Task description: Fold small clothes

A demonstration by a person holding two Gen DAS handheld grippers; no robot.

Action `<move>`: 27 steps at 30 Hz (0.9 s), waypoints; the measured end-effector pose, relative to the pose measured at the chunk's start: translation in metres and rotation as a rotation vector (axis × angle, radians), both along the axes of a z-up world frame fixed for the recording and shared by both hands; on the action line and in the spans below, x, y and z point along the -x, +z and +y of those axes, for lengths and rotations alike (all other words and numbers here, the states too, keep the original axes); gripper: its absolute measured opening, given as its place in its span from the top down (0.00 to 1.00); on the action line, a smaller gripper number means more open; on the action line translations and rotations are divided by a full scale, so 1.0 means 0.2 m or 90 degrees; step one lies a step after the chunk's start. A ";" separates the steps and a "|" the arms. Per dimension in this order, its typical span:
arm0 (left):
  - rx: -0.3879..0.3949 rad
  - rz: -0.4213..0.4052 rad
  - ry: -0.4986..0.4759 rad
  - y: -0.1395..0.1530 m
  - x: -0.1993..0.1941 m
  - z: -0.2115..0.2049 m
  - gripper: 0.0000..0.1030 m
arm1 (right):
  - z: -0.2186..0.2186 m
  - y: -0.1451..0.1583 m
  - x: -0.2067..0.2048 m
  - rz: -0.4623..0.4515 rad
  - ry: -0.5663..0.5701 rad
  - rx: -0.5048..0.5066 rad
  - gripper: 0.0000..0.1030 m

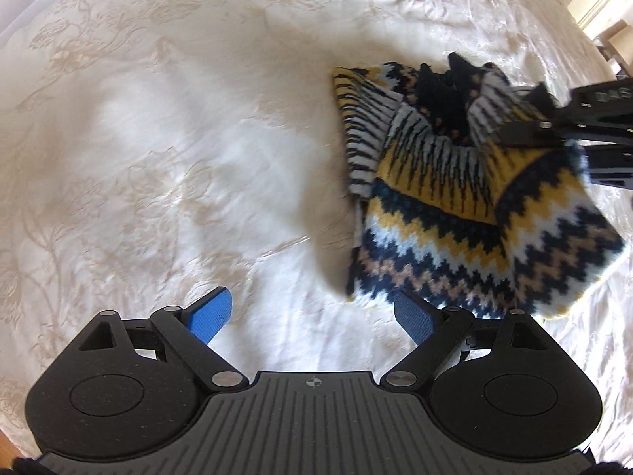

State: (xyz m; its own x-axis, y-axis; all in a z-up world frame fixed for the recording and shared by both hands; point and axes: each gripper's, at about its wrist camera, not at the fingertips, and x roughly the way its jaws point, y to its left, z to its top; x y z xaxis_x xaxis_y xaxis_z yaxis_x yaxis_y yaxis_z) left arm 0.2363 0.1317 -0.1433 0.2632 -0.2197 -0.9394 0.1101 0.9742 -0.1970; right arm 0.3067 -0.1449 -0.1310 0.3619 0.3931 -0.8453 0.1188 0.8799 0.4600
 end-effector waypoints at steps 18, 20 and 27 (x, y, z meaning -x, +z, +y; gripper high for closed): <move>0.021 -0.012 0.004 0.08 -0.05 0.06 0.13 | 0.13 0.04 0.01 -0.060 0.053 -0.018 0.57; 0.035 -0.019 -0.002 0.10 -0.08 0.03 0.13 | 0.04 0.05 0.07 -0.065 0.036 0.006 0.57; 0.118 -0.008 -0.010 0.11 -0.27 -0.10 0.13 | -0.06 0.04 0.31 -0.071 0.100 0.125 0.49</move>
State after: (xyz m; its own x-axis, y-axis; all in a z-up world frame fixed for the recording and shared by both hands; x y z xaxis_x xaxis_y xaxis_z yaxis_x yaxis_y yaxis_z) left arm 0.2910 0.1126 -0.1218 0.2694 -0.3937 -0.8789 0.1290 0.9192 -0.3722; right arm 0.2457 -0.1560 -0.1226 0.4049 0.2838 -0.8692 -0.0685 0.9574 0.2807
